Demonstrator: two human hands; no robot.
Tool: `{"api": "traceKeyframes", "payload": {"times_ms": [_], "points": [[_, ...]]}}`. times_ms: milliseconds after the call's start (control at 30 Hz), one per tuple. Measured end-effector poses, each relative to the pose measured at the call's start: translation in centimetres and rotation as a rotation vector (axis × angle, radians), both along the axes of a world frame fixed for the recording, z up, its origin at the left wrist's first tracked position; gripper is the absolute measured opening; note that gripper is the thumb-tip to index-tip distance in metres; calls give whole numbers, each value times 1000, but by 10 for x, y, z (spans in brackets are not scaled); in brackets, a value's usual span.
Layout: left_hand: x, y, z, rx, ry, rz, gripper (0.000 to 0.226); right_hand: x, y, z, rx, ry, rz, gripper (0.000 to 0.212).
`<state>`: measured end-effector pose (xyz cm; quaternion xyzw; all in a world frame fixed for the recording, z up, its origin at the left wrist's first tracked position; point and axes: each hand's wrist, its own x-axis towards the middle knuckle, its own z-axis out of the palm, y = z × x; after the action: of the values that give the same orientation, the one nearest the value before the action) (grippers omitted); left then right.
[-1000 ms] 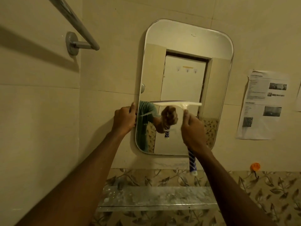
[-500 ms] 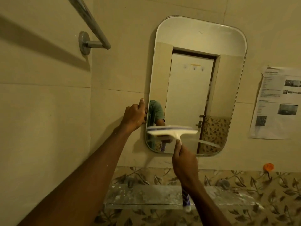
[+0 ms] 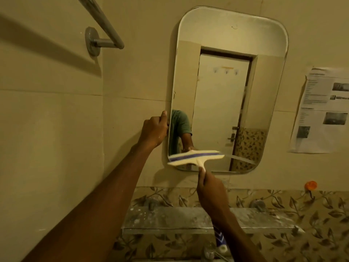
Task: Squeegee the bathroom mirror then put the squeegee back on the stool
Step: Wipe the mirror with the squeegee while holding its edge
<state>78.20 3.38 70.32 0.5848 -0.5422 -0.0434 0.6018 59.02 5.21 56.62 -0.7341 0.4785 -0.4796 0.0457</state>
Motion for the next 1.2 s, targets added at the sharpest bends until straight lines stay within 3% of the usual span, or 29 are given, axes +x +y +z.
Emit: {"api": "traceKeyframes", "payload": {"times_ms": [200,400,500,667,767,833,1033,1200], "points": [[-3,4,-45,58,-156,70,46,-55,-28,75,-139,-206,-106,47],[-3,3,-48,15,-149,87,46,-47,-31,-8,-60,-204,-117,44],[-4,4,-48,12,-139,82,46,-52,-24,-9,-27,-187,-111,47],[-2,5,-48,36,-120,60,45,-46,-21,88,-227,-198,8,47],[-3,6,-48,47,-112,52,46,-25,-24,142,-203,-185,11,44],[-3,6,-47,59,-104,48,46,-13,-24,134,-175,-193,18,41],[-3,3,-44,79,-32,34,46,-8,-6,11,-44,-199,3,42],[-6,5,-45,86,-55,51,45,-23,-12,39,-67,-150,21,48]]}}
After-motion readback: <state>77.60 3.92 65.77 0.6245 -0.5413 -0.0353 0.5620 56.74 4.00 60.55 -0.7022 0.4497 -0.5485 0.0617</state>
